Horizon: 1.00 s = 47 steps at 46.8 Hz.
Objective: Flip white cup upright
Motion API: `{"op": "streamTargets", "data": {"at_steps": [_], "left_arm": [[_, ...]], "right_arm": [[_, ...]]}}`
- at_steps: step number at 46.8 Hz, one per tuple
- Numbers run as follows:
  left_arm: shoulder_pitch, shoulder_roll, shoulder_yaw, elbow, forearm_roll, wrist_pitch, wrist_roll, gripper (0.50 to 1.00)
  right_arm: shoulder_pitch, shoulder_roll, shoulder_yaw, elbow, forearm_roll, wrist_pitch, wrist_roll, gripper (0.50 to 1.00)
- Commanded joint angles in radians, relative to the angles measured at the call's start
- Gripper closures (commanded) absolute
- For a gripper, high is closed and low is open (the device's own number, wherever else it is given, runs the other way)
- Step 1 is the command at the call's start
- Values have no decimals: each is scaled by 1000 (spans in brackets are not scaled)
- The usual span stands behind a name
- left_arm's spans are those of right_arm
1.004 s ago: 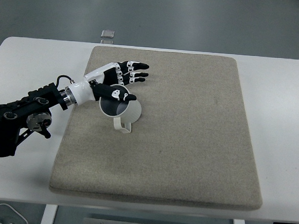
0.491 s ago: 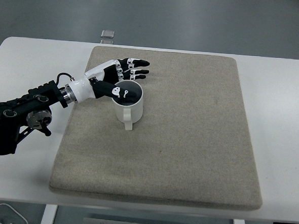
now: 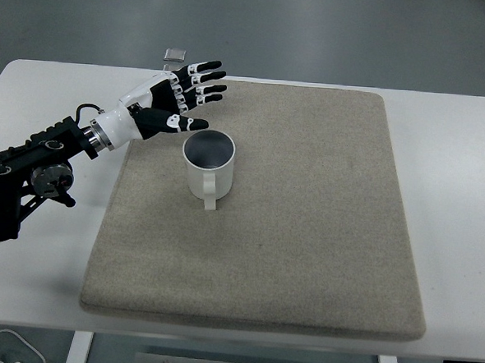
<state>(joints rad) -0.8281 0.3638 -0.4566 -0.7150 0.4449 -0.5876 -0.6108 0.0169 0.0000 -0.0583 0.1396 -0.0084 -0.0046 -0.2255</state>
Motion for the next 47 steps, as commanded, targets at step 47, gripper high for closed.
{"op": "streamTargets", "data": {"at_steps": [47], "left_arm": [[-137, 3, 3, 302, -436, -23, 370, 506]], "right_arm": [[0, 0, 0, 0, -1, 0, 0, 570]]}}
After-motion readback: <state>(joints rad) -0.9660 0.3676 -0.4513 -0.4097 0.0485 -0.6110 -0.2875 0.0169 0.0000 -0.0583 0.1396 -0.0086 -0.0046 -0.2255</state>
